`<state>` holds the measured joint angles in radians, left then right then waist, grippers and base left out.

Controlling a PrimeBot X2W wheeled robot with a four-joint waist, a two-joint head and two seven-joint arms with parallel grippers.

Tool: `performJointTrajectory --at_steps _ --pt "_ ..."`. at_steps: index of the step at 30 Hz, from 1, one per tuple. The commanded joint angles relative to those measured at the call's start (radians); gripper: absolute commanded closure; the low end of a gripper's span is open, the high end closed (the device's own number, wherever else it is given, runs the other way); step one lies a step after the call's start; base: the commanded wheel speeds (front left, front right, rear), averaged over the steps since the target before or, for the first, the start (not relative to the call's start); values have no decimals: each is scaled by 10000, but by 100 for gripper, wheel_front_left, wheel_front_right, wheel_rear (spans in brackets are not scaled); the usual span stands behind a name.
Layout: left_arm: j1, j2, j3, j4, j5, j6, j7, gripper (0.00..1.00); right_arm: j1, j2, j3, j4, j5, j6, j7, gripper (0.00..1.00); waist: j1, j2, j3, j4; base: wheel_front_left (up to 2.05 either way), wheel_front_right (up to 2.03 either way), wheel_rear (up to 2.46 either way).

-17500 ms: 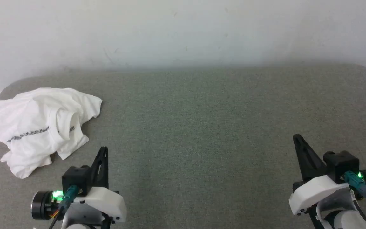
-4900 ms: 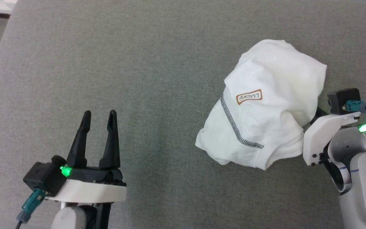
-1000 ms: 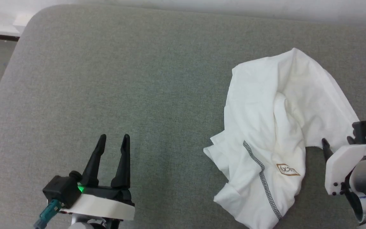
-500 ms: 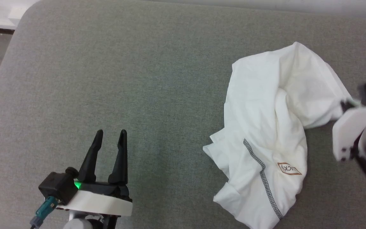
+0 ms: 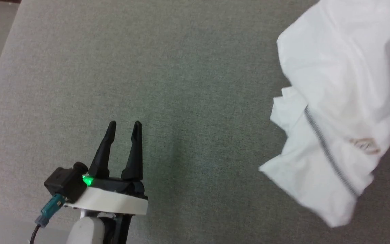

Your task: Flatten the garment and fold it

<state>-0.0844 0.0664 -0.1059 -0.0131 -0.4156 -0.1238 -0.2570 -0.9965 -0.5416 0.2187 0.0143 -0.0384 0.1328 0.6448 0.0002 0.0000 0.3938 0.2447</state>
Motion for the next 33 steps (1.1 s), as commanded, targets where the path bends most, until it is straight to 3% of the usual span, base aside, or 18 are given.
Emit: performJointTrajectory --at_steps 1,6,10,11,12,13,14,21,27,30,33 --pt "-250 -24 -65 35 -50 -69 -47 0 -488 29 271 583 -66 -21 -304 100 -2 0 471 291 0 0 0" --pt "-678 -16 -352 120 -131 -69 -47 0 -1439 331 1063 2776 -116 -21 -875 100 -2 0 890 510 0 0 0" --pt "-952 -4 -544 172 -178 -69 -47 0 -1587 715 1116 4057 -188 -21 -1261 100 -2 0 1074 581 0 0 0" --pt "-985 -4 -572 186 -183 -69 -47 0 -1603 795 1054 4294 -217 -21 -1315 89 -2 0 1082 573 0 0 0" --pt "-1003 -1 -581 201 -183 -69 -47 0 -1597 860 994 4489 -265 -21 -1380 61 -2 0 1072 548 0 0 0" --pt "-1002 4 -567 217 -179 -69 -47 0 -1574 919 925 4659 -319 -21 -1441 9 -2 0 1038 505 0 0 0" --pt "-986 11 -543 236 -172 -69 -47 0 -1538 998 795 4793 -345 -21 -1501 0 -2 0 984 454 0 0 0" --pt "-634 135 -305 314 -32 -69 -47 0 -819 1504 -305 4709 -280 -21 -2529 0 -2 0 137 6 0 0 0" --pt "-92 176 -74 289 146 -69 -47 0 784 2136 -1055 3505 133 -21 -3284 0 -2 0 -671 -428 0 0 0" --pt "228 189 -1 295 228 -69 -47 0 2158 2503 -1107 2364 578 -21 -3114 0 -2 0 -1032 -597 0 0 0" --pt "460 193 30 260 277 -69 -47 0 3695 2757 -1051 1139 1121 -21 -2184 0 -2 0 -1255 -653 0 0 0"
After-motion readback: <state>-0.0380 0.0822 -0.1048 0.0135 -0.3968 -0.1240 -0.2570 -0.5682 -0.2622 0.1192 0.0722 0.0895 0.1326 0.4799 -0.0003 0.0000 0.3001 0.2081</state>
